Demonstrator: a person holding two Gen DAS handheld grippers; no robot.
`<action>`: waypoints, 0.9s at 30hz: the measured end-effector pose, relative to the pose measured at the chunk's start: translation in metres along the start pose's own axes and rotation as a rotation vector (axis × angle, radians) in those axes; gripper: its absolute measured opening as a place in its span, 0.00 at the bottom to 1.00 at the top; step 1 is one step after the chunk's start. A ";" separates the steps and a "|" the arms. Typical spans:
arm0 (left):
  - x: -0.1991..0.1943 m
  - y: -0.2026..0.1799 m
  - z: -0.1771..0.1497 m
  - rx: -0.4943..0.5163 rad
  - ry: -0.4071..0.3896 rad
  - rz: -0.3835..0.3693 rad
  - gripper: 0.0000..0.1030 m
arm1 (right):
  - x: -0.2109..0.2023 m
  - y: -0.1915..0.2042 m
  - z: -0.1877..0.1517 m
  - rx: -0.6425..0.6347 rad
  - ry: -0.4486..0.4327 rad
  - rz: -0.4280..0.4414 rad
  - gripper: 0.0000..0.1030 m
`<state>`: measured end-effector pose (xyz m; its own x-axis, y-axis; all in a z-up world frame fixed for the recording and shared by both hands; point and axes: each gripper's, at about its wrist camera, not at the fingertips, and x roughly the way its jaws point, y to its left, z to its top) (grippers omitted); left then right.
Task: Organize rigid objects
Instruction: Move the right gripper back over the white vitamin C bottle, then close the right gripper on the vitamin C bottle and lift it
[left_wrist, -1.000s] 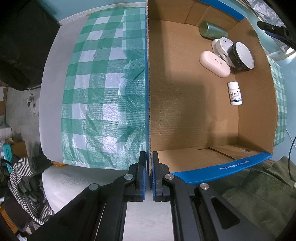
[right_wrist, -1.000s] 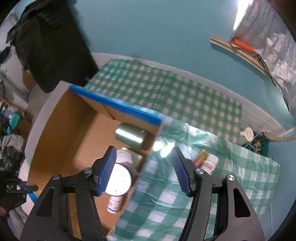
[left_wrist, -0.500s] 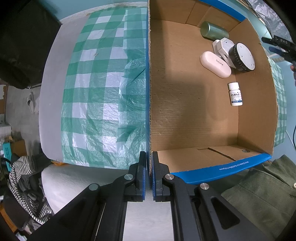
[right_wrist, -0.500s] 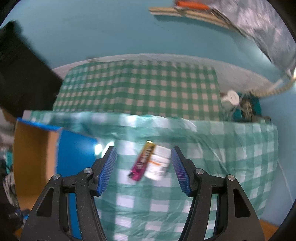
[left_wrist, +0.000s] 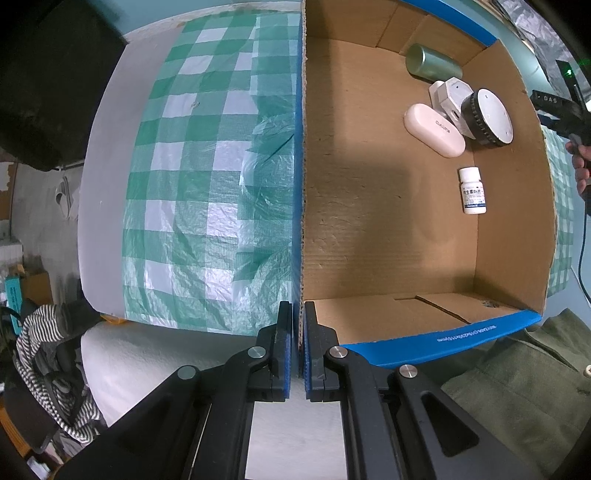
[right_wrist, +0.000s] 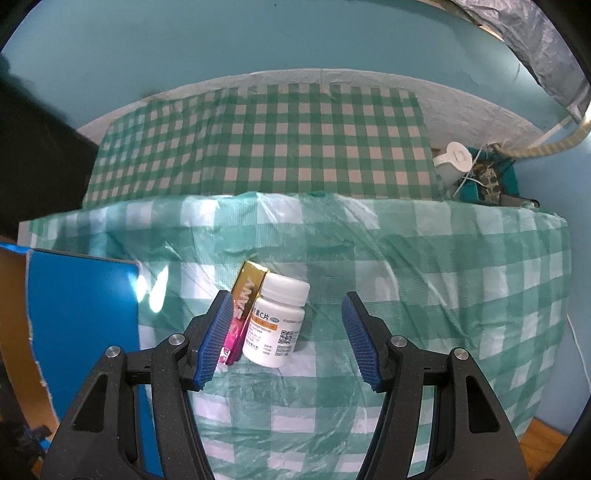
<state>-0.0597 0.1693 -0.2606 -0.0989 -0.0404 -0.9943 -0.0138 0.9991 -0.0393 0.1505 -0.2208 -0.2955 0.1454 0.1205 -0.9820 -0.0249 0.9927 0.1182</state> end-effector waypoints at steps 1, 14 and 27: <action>0.000 0.000 0.000 -0.001 -0.001 -0.001 0.05 | 0.001 0.001 0.000 -0.003 -0.001 -0.005 0.60; 0.000 0.000 -0.001 -0.002 0.002 0.001 0.05 | 0.017 -0.006 -0.005 0.006 0.048 -0.019 0.46; -0.002 0.000 -0.001 0.006 0.000 -0.001 0.05 | 0.018 -0.005 -0.014 -0.036 0.017 -0.036 0.30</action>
<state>-0.0610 0.1694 -0.2590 -0.0985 -0.0419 -0.9943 -0.0080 0.9991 -0.0413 0.1390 -0.2241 -0.3154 0.1297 0.0840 -0.9880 -0.0558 0.9954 0.0773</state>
